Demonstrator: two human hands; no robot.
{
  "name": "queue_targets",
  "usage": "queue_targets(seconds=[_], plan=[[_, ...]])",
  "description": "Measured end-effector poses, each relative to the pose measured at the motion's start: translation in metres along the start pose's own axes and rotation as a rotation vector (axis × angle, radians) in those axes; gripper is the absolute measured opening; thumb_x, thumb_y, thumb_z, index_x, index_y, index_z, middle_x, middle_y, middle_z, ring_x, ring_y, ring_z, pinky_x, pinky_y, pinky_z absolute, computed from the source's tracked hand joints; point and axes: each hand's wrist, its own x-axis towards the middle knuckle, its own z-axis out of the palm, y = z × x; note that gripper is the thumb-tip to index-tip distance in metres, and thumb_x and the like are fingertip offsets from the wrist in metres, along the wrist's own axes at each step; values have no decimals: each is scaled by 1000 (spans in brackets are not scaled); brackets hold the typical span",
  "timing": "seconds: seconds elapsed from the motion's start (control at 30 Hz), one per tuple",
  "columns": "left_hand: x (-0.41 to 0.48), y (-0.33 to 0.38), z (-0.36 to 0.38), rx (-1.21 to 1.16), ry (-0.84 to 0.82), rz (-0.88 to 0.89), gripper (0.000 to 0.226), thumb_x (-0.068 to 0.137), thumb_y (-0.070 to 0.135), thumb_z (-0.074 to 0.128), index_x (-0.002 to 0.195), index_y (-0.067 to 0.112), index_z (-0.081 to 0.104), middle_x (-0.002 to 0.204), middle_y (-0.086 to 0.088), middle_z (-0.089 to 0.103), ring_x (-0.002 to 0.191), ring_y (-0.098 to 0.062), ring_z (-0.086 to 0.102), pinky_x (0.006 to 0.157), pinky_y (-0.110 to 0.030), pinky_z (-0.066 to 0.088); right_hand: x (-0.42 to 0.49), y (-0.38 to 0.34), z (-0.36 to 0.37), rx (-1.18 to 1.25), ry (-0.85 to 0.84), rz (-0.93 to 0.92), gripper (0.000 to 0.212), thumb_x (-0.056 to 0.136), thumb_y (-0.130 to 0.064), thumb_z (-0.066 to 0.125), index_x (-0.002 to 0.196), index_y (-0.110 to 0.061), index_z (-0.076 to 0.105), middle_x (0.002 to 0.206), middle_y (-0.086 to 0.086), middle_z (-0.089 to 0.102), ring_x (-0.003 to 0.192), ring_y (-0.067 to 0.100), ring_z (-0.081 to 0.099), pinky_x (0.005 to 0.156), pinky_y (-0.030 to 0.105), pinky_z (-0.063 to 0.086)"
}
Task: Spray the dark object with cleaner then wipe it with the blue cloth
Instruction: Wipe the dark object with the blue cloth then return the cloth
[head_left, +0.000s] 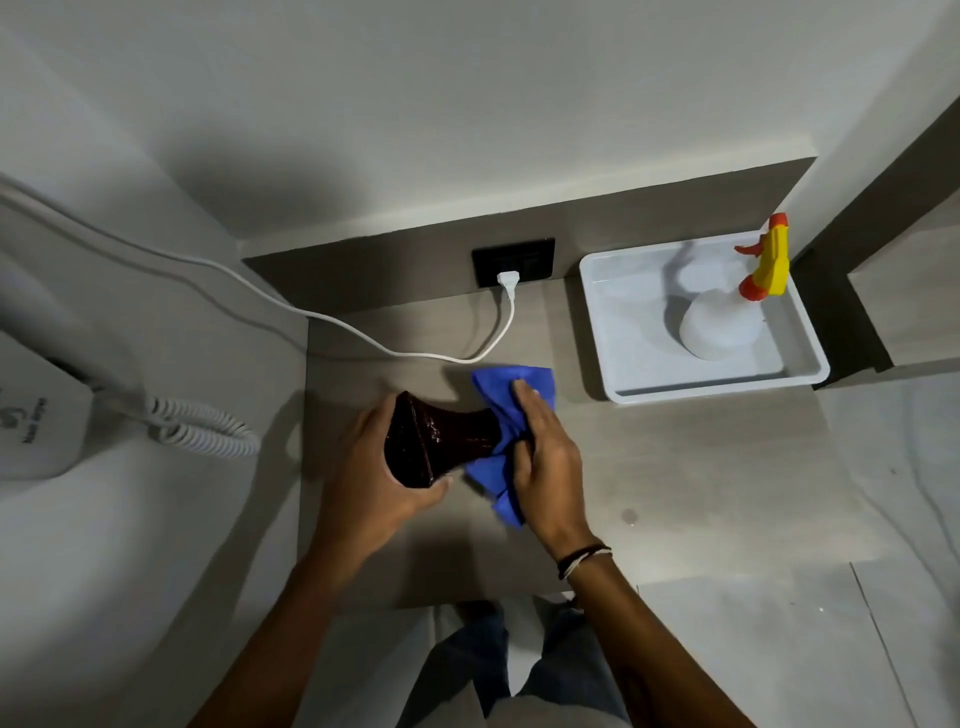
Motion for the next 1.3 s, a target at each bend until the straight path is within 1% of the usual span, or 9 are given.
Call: queue_targets(seconds=[0.1, 0.17, 0.3, 0.43, 0.63, 0.9, 1.03, 1.17, 1.3], plan=[[-17, 45, 24, -196, -172, -205, 84, 74, 18, 96, 147, 7, 56, 142, -18, 65, 131, -40, 65, 107, -43, 54, -22, -26, 23, -16, -147, -305, 73, 99, 18, 46, 164, -15, 37, 171, -3, 44, 152, 28, 52, 127, 21, 39], [-20, 38, 29, -163, 67, -213, 79, 84, 9, 88, 152, -3, 49, 150, -29, 57, 138, -49, 58, 111, -33, 50, -28, -16, 34, -103, -230, -451, 84, 93, 16, 50, 168, -18, 29, 179, 5, 29, 169, 25, 22, 138, 35, 18], [-11, 8, 9, -117, 47, -63, 108, 49, 29, 104, 145, 12, 56, 136, -10, 61, 122, -33, 62, 97, -38, 54, -10, 28, 6, -370, -254, -273, 91, 94, 12, 64, 171, -19, 25, 182, 1, 8, 170, 29, 2, 139, 55, 12], [-6, 20, 14, -132, 71, -37, 104, 49, 36, 97, 143, 18, 54, 131, -7, 59, 118, -30, 59, 96, -42, 56, 3, 23, 0, -276, -148, -110, 75, 95, 8, 70, 163, -5, 41, 176, 13, 27, 167, 38, 20, 134, 62, 25], [-23, 45, 31, -154, 136, -161, 74, 79, 15, 91, 144, 2, 59, 145, -21, 63, 133, -43, 62, 113, -31, 47, -31, -14, 31, -91, -220, -484, 58, 115, -11, 45, 170, -23, 29, 179, 2, 29, 168, 22, 24, 138, 41, 23], [-5, 10, 9, -125, 61, -126, 107, 56, 26, 103, 150, 6, 56, 141, -14, 60, 129, -37, 59, 101, -40, 52, 5, 2, 0, -111, -145, 13, 52, 105, -2, 57, 155, -13, 58, 169, 11, 47, 162, 34, 38, 134, 51, 31], [-20, 36, 26, -246, 118, -244, 50, 97, 9, 69, 144, -3, 58, 140, -27, 63, 130, -48, 63, 113, -43, 47, -36, -42, 48, -66, -113, -403, 50, 109, -12, 54, 159, -14, 49, 169, 7, 49, 164, 24, 36, 137, 35, 26], [-10, 8, 21, -131, -10, -155, 101, 55, 29, 104, 143, 9, 58, 140, -14, 61, 129, -36, 61, 102, -41, 52, -18, -3, 23, -188, -205, -340, 67, 101, 9, 61, 163, -7, 41, 176, 6, 32, 166, 23, 28, 135, 47, 30], [-6, 6, 13, -41, 30, -20, 111, 52, 36, 103, 149, 16, 52, 138, -4, 56, 126, -31, 59, 97, -41, 56, 3, 35, -5, -382, -301, -267, 72, 106, -17, 58, 170, -19, 27, 182, 3, 10, 171, 25, 7, 138, 56, 16]])
